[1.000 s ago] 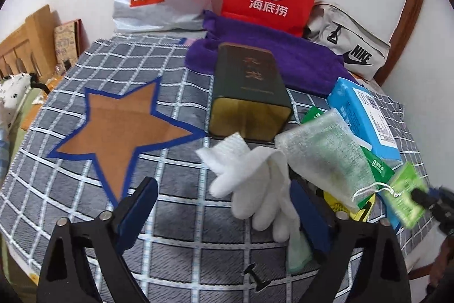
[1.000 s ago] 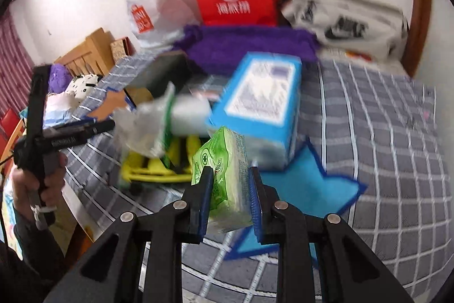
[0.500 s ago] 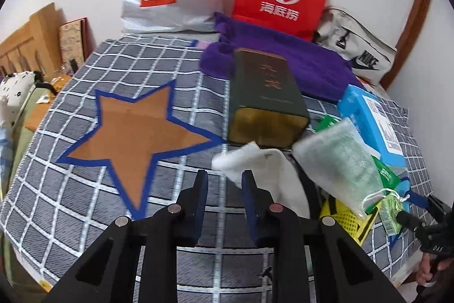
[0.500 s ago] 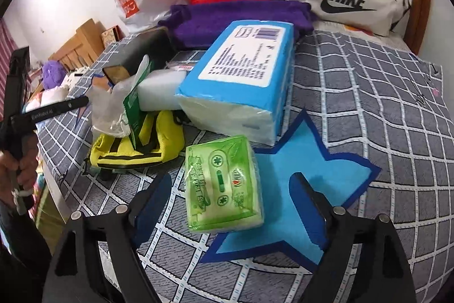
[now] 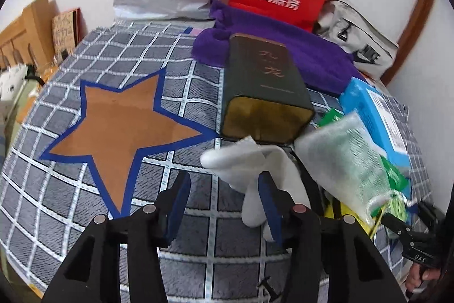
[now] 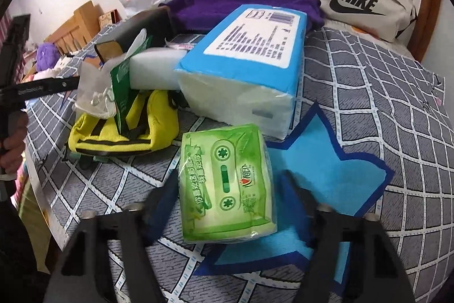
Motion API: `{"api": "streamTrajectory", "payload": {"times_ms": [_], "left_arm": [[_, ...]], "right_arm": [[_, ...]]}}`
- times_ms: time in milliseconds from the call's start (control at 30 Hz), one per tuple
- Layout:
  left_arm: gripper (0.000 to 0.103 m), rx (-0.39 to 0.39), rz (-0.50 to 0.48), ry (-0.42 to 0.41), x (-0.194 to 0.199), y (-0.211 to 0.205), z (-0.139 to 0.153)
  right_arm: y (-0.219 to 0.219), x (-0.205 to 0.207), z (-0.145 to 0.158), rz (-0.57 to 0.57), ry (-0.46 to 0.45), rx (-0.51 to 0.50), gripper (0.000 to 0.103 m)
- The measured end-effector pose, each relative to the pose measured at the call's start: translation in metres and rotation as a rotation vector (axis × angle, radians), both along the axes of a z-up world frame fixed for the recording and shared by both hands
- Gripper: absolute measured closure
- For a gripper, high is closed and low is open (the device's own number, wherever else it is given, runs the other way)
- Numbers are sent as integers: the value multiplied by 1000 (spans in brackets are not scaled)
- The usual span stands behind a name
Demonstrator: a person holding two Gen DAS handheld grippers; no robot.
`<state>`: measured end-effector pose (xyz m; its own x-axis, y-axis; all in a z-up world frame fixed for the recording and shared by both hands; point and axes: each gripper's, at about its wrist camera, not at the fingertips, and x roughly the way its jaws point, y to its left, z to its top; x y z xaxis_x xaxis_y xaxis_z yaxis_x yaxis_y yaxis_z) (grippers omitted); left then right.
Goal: Organize soft objects
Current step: 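Lift the green wipes pack with the right gripper while the left gripper grasps the white gloves, then raise the white gloves with the left gripper while the right gripper holds the wipes pack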
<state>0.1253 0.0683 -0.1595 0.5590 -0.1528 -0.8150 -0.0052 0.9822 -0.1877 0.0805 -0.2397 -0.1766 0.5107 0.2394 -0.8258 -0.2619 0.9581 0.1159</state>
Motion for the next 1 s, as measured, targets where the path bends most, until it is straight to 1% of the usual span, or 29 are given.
{"api": "streamTrajectory", "payload": {"times_ms": [100,167,233,267,300,367,667,833,900,1000], "left_arm": [[56,-49,25,1,9,3,-7],[58,-61,19,-17,12,1,-9],[73,-68,1,-16,14,-1,-11],[86,-85,-15,-12,15,-2,-13],[88,-103,-25,-12,15,-2,-13],[92,-96,-28,-27,13,-2,-10],[93,-106,-3,-101,-6,19,23],[93,-81,-2,-114,-11,20,33],[93,-87,6,-116,-15,21,36],[93,-85,1,-158,-25,25,53]], "right_arm": [[-3,3,3,3,0,28,50],[-3,2,6,15,-8,42,51],[-5,1,11,23,-14,66,51],[-6,1,14,23,-14,76,51],[-7,1,16,23,-15,83,51],[-11,1,22,16,-27,87,51],[-24,-3,44,-41,-68,90,51],[-25,-6,59,-59,-103,82,51],[-24,-8,63,-55,-108,76,51],[-23,-11,68,-50,-120,82,51]]}}
